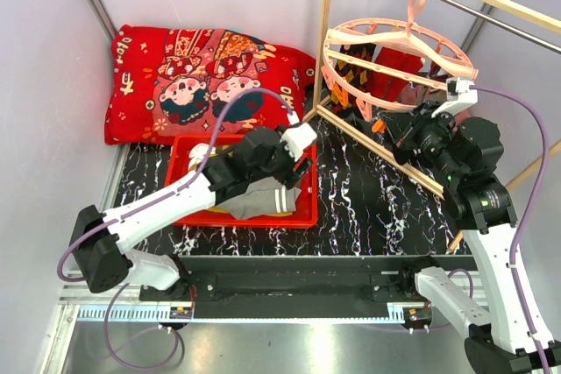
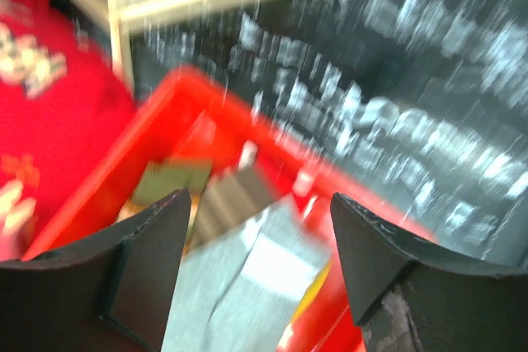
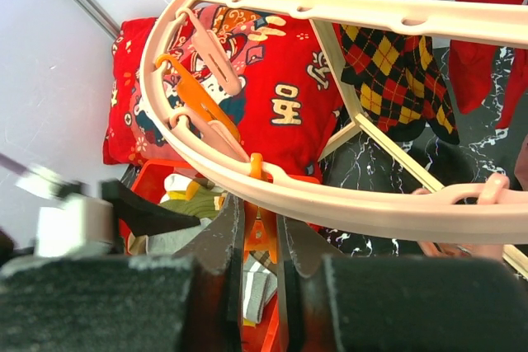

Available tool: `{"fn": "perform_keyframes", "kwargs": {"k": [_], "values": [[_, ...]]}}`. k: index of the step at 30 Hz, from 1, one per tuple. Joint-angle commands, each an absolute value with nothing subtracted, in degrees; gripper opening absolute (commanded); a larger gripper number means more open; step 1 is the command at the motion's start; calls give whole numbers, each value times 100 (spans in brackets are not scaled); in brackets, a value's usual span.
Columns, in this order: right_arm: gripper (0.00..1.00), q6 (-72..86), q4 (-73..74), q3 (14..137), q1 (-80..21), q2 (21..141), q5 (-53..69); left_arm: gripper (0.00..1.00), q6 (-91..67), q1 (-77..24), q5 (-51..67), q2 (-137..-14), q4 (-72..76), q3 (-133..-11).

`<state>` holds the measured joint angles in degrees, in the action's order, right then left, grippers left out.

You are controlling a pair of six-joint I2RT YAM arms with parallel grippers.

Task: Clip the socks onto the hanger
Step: Pick up the sock from the bin.

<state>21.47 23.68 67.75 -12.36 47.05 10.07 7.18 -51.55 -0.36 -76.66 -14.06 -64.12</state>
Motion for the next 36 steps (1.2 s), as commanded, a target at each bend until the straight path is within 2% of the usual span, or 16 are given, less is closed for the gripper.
{"fn": "perform_keyframes", "kwargs": {"k": [1, 5, 27, 30, 35, 36], "values": [[9, 2057, 2109, 6724, -1248, 4649, 905, 67, 1608, -5133, -422, -8075, -2750, -6521], [9, 2048, 2109, 6715, -1257, 4641, 888, 61, 1583, -5142, -466, -8639, -3303, -6837], [9, 2048, 2118, 6724, -1248, 4693, 861, 52, 1538, -5546, -1213, -10695, -3823, -7637], [9, 2066, 2118, 6732, -1248, 4693, 870, 45, 1564, -5555, -1222, -10836, -3823, -7690], [8, 2074, 2118, 6741, -1248, 4702, 870, 21, 1565, -5572, -1213, -10977, -3841, -7655], [9, 2074, 2127, 6741, -1248, 4693, 861, 20, 1564, -5590, -1213, -10986, -3850, -7647]]}}
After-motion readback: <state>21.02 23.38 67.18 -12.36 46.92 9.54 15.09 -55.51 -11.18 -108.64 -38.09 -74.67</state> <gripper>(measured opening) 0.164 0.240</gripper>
